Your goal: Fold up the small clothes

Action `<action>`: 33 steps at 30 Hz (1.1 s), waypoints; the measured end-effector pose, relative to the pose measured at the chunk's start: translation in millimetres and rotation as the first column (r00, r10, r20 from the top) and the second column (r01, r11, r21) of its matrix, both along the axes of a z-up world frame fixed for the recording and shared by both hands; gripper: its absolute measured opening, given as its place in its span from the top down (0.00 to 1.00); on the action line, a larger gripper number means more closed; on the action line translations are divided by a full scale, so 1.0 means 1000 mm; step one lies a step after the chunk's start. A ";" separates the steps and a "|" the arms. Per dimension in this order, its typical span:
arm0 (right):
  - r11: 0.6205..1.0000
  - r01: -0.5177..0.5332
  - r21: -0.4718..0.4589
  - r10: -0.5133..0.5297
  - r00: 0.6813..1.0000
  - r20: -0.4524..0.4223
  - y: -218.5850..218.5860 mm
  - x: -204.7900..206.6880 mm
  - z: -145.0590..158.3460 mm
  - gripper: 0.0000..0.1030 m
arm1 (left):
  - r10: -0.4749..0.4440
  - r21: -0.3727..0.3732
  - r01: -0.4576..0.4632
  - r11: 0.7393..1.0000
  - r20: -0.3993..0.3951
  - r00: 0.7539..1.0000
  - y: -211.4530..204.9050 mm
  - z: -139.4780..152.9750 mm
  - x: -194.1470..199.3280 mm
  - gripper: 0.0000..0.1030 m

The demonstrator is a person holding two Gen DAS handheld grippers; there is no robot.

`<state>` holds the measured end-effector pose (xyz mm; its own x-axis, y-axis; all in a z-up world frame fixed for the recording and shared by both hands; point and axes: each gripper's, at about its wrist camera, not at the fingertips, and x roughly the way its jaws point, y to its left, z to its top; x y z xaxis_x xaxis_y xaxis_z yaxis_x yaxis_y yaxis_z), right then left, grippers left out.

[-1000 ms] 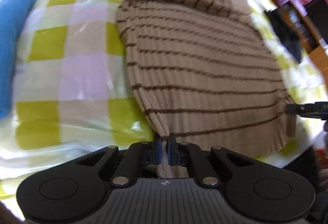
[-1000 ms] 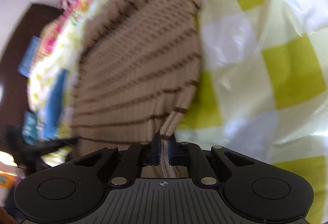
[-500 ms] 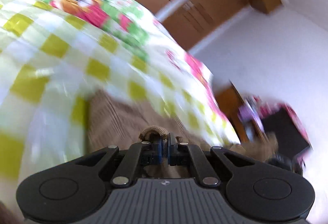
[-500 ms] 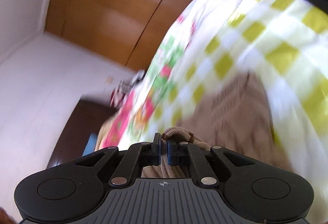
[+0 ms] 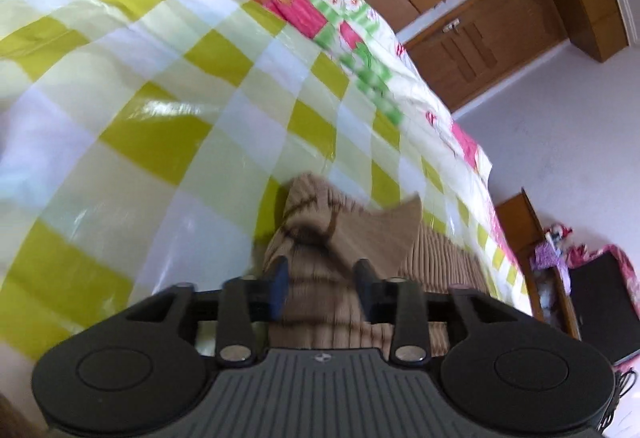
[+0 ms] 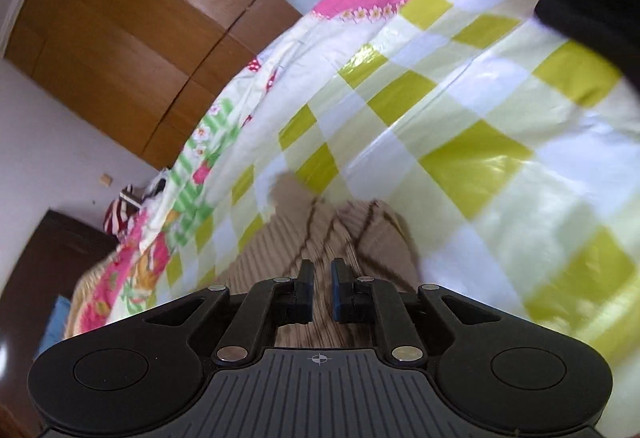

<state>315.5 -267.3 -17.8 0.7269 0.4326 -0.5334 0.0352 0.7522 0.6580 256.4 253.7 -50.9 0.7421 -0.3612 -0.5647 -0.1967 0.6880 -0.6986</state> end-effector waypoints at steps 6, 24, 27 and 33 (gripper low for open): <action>0.968 -0.101 -0.228 0.114 0.993 0.044 0.002 -0.029 0.010 0.63 | -0.032 -0.011 0.031 0.999 -0.041 0.999 -0.005 -0.010 -0.014 0.43; 0.880 -0.324 -0.348 0.351 0.936 0.015 0.028 -0.048 0.023 0.78 | -0.118 0.108 0.117 0.987 0.003 0.993 -0.022 0.012 -0.059 0.43; 0.866 -0.347 -0.361 0.366 0.930 -0.016 0.033 -0.037 0.016 0.78 | -0.130 0.183 0.124 0.975 0.017 0.991 -0.031 0.021 -0.056 0.43; 0.872 -0.354 -0.340 0.369 0.929 -0.022 0.034 -0.028 0.013 0.86 | -0.212 0.328 0.199 0.923 0.005 0.977 -0.051 0.030 -0.057 0.43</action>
<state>287.7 -233.8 -5.1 0.5792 0.4723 -0.6645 -0.3030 0.8814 0.3623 199.9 203.2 -21.0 0.6956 -0.3104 -0.6480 -0.0033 0.9005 -0.4349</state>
